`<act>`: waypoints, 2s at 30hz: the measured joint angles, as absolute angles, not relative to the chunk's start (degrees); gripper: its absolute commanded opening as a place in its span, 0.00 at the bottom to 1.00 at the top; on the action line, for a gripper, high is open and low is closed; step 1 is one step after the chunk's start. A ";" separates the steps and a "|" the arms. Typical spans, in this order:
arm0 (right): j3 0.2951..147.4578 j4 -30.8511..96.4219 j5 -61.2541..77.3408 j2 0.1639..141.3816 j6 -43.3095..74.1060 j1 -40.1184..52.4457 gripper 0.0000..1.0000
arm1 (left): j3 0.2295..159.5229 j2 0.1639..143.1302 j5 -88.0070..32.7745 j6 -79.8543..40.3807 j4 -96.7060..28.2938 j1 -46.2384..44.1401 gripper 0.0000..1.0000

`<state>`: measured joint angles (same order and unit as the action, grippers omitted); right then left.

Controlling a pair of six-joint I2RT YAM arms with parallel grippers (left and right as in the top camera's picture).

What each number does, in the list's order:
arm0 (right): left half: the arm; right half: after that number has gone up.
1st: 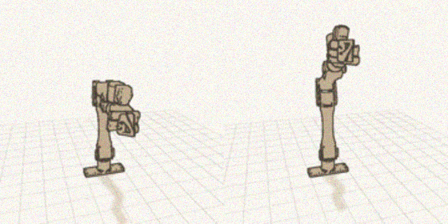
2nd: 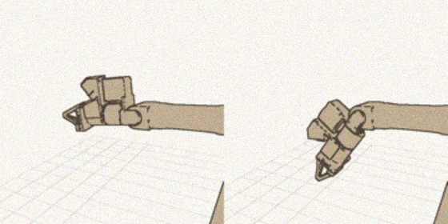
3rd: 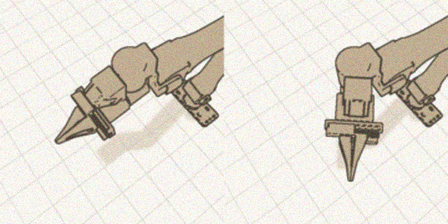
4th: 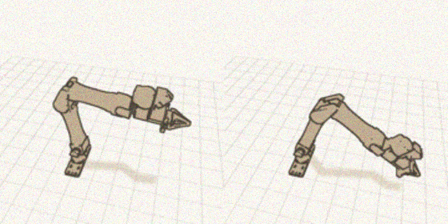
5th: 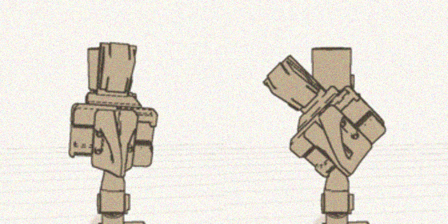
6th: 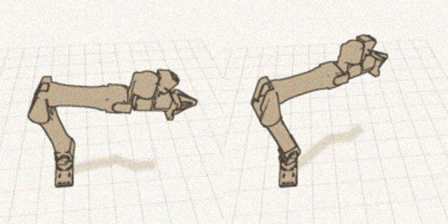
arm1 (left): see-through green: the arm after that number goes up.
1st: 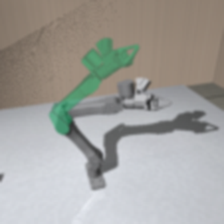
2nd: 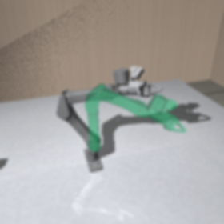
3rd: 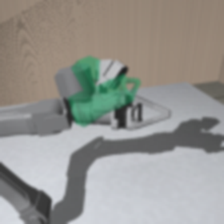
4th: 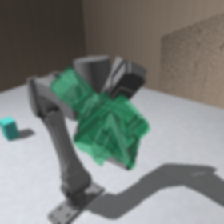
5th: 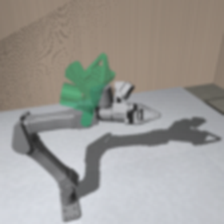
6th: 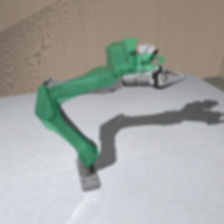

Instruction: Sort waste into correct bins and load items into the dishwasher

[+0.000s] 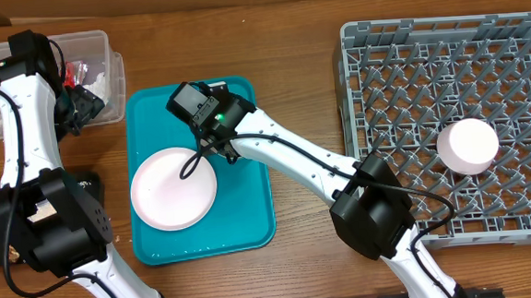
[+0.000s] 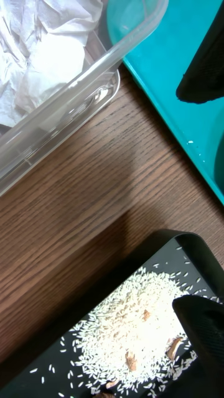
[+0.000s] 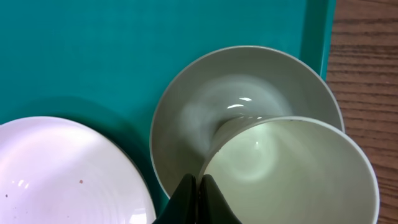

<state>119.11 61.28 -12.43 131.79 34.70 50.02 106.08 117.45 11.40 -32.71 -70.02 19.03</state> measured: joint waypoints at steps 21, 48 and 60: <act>144.77 92.77 25.34 110.65 13.85 -6.83 0.04 | 106.08 117.45 11.40 -32.71 -70.02 19.03 1.00; 111.31 72.16 69.97 129.19 -1.08 -37.87 0.04 | 106.08 117.45 11.40 -32.71 -70.02 19.03 1.00; 111.31 73.97 71.85 129.19 0.01 -37.23 0.04 | 106.08 117.45 11.40 -32.71 -70.02 19.03 1.00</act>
